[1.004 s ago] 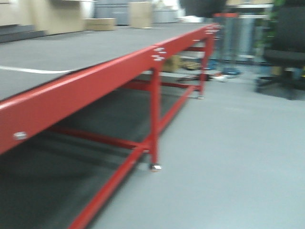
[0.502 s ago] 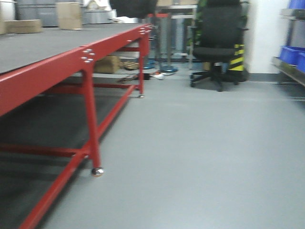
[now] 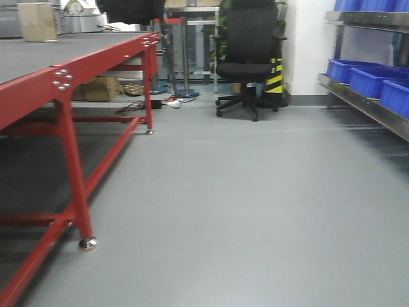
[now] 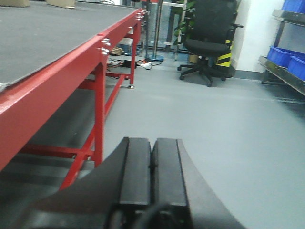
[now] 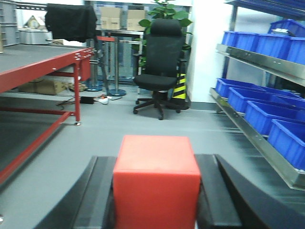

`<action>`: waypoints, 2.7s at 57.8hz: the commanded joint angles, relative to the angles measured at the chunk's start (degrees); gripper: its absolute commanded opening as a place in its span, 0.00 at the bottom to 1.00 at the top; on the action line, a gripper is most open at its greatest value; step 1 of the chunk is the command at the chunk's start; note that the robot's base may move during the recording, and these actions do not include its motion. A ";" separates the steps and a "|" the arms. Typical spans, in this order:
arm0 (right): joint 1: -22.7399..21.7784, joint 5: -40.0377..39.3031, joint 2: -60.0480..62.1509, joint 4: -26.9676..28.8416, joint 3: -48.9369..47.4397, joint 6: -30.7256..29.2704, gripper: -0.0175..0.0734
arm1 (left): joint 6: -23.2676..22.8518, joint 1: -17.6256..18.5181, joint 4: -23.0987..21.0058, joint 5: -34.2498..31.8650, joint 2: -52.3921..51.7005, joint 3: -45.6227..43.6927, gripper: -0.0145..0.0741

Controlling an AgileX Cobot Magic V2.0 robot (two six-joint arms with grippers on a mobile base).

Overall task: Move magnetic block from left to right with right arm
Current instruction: 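Drive the base past the red table carrying the cube in the right gripper, then drive toward the black office chair holding the red cube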

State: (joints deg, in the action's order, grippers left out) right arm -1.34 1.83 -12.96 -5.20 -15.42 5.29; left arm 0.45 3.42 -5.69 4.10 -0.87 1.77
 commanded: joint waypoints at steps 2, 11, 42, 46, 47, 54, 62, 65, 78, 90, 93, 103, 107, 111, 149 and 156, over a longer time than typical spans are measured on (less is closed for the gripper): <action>-0.40 -5.16 -0.39 -0.59 -1.67 -0.37 0.47 | -0.45 -0.18 -0.15 -4.82 -0.52 0.59 0.02; -0.40 -5.16 -0.39 -0.59 -1.67 -0.37 0.47 | -0.45 -0.18 -0.15 -4.82 -0.52 0.59 0.02; -0.40 -5.16 -0.39 -0.59 -1.67 -0.37 0.47 | -0.45 -0.18 -0.15 -4.82 -0.52 0.59 0.02; -0.40 -5.16 -0.39 -0.59 -1.67 -0.37 0.47 | -0.45 -0.18 -0.15 -4.82 -0.52 0.59 0.02; -0.40 -5.16 -0.39 -0.59 -1.67 -0.37 0.47 | -0.45 -0.18 -0.15 -4.82 -0.52 0.59 0.02; -0.40 -5.16 -0.39 -0.59 -1.67 -0.37 0.47 | -0.45 -0.18 -0.15 -4.82 -0.52 0.59 0.02; -0.40 -5.16 -0.39 -0.59 -1.67 -0.37 0.47 | -0.45 -0.18 -0.15 -4.82 -0.52 0.59 0.02; -0.40 -5.16 -0.39 -0.59 -1.67 -0.37 0.47 | -0.45 -0.18 -0.15 -4.82 -0.52 0.59 0.02; -0.40 -5.16 -0.39 -0.59 -1.67 -0.37 0.47 | -0.45 -0.18 -0.15 -4.82 -0.52 0.59 0.02; -0.40 -5.16 -0.39 -0.59 -1.67 -0.37 0.47 | -0.45 -0.18 -0.15 -4.82 -0.52 0.59 0.02; -0.40 -5.16 -0.39 -0.59 -1.67 -0.37 0.47 | -0.45 -0.18 -0.15 -4.82 -0.52 0.59 0.02; -0.40 -5.16 -0.39 -0.59 -1.67 -0.37 0.47 | -0.45 -0.18 -0.15 -4.82 -0.52 0.59 0.02; -0.40 -5.16 -0.39 -0.59 -1.67 -0.37 0.47 | -0.45 -0.18 -0.15 -4.82 -0.52 0.59 0.02; -0.40 -5.16 -0.39 -0.59 -1.67 -0.37 0.47 | -0.45 -0.18 -0.15 -4.82 -0.52 0.59 0.02; -0.40 -5.16 -0.39 -0.59 -1.67 -0.37 0.47 | -0.45 -0.18 -0.15 -4.82 -0.52 0.59 0.02; -0.40 -5.16 -0.39 -0.59 -1.67 -0.37 0.47 | -0.45 -0.18 -0.15 -4.82 -0.52 0.59 0.02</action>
State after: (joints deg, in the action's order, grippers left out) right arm -1.34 1.83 -12.86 -5.20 -15.42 5.19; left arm 0.45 3.42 -5.69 4.10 -0.87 1.77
